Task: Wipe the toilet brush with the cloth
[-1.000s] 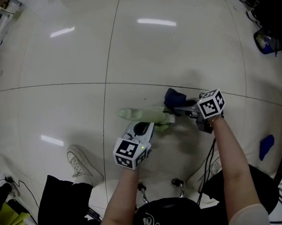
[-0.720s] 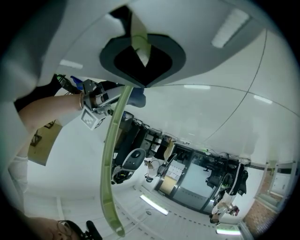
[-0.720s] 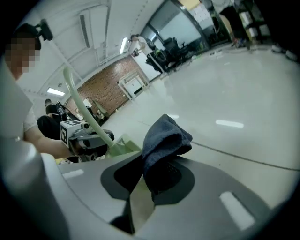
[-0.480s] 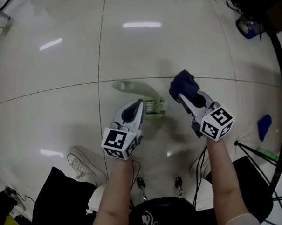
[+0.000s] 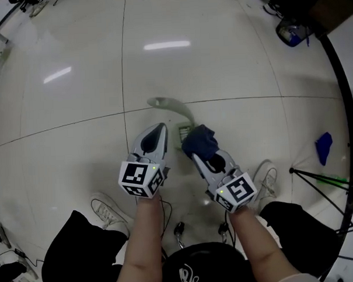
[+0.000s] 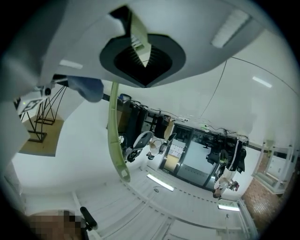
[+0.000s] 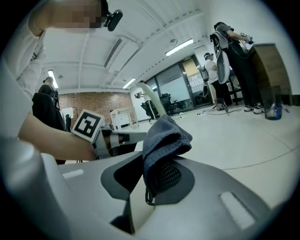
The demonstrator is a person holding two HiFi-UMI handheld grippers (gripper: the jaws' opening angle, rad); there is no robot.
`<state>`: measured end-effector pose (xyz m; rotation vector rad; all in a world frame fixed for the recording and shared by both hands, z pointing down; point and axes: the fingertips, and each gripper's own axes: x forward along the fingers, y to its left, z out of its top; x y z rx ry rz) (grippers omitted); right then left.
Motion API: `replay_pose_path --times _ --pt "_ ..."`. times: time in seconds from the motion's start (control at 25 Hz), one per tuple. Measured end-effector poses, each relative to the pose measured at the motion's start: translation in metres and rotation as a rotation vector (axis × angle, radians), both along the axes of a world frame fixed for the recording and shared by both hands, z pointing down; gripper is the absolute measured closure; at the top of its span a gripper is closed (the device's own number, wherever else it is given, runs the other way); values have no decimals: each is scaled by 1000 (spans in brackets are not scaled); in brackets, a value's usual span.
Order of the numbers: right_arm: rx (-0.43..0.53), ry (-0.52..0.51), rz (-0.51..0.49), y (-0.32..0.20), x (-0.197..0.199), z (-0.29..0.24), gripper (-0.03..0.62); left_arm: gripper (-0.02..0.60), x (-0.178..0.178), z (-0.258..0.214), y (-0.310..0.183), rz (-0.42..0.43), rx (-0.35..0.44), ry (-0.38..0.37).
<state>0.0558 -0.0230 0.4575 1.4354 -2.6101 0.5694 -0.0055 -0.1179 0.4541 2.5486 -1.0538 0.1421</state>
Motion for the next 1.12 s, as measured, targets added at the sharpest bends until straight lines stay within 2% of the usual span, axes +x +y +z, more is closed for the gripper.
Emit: replay_pose_path --times 0.16,0.28,0.4,0.48,0.6,0.8,0.92,1.04,1.12 --pt "-69 8 -45 7 -52 29 525 575 -25 1 3 -13 5 16" --pt "-152 -49 -19 -8 -75 52 525 575 -46 13 10 -29 -33 48" --pt "-293 -129 99 -25 -85 85 525 575 -68 23 11 -51 -54 62" --pt "-387 -134 196 -27 -82 107 525 575 -75 26 12 -57 -61 65" --pt "-476 -169 301 -22 -75 130 525 575 -75 25 12 -43 -70 75" --pt "-613 -361 511 -13 -50 167 525 575 -69 27 16 9 -104 99" --pt "-656 -406 568 -8 -43 178 523 575 -66 24 17 40 -95 94" --pt "-739 -452 610 9 -51 190 525 575 -69 28 18 48 -103 90" --pt "-754 -416 593 15 -60 190 525 575 -73 32 20 49 -112 85"
